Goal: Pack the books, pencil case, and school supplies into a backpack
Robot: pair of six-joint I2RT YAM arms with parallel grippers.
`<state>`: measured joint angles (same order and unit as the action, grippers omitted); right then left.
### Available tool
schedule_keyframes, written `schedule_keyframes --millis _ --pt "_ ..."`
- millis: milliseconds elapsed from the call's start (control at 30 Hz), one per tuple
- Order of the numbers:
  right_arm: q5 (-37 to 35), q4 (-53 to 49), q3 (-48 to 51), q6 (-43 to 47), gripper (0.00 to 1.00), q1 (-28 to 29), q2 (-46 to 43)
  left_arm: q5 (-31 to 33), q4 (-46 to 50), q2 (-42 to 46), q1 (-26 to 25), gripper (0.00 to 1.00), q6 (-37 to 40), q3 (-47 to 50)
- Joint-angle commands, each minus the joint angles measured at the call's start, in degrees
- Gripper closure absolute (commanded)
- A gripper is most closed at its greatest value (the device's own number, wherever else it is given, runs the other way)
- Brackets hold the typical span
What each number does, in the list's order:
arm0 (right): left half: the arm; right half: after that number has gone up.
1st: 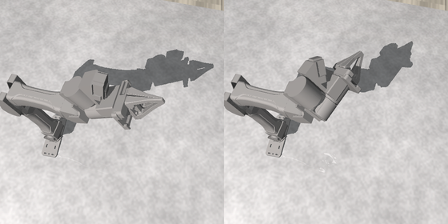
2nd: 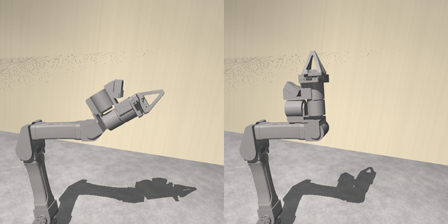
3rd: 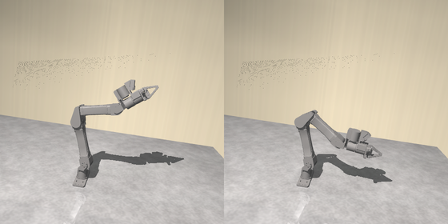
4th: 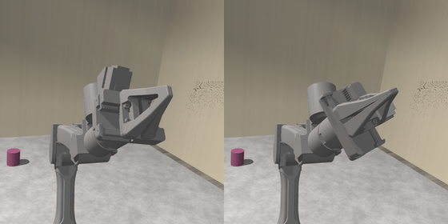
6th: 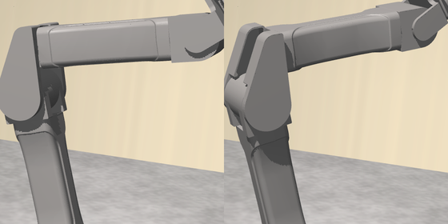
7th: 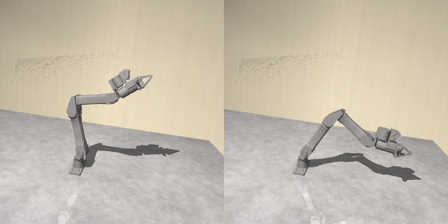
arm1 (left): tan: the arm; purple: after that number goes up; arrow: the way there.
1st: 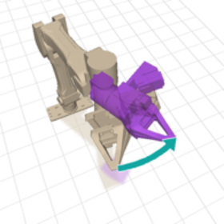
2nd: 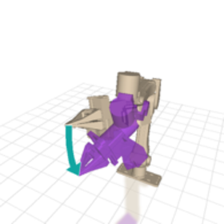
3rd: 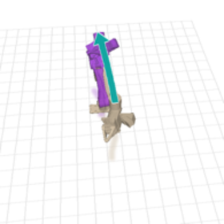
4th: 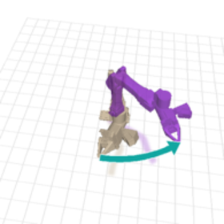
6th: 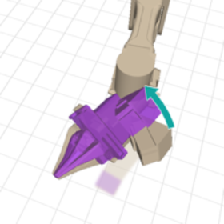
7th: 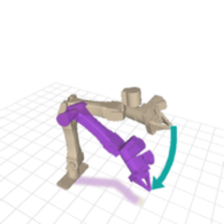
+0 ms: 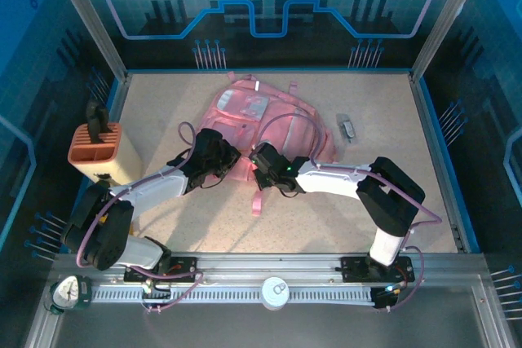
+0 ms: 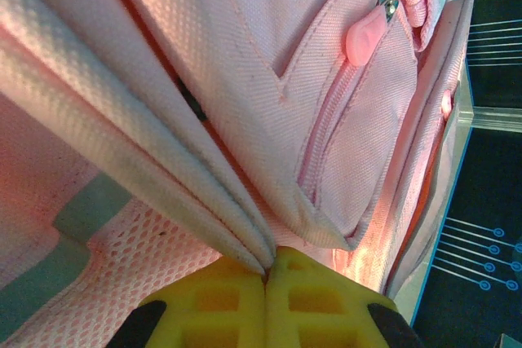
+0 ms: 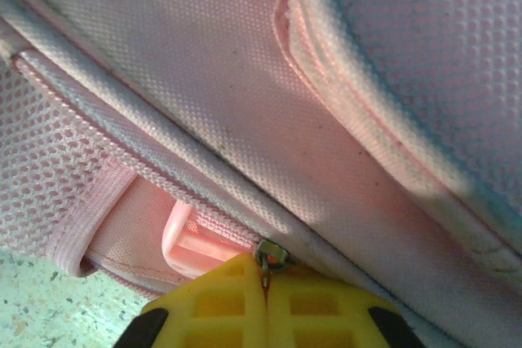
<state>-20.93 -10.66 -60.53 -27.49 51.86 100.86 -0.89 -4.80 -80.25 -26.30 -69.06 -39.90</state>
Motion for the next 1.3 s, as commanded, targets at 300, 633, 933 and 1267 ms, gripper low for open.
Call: schedule_keyframes --millis 300,633,933,1267 --pt "-8.9 -5.6 7.7 0.0 1.0 0.2 -10.6 -3.7 4.3 1.8 5.9 1.0 6.9 -2.7" --pt "-5.9 -11.9 13.0 7.1 1.0 -6.9 -18.6 -10.1 7.0 -5.6 13.7 1.0 14.9 -11.6" --pt "7.3 -5.6 7.8 4.8 1.0 -3.3 -13.9 -13.5 12.4 -14.5 15.2 0.98 27.4 -23.8" --pt "11.1 -1.8 6.7 2.3 1.0 -2.8 -10.5 -14.4 9.6 -1.5 11.7 0.62 17.8 -9.1"
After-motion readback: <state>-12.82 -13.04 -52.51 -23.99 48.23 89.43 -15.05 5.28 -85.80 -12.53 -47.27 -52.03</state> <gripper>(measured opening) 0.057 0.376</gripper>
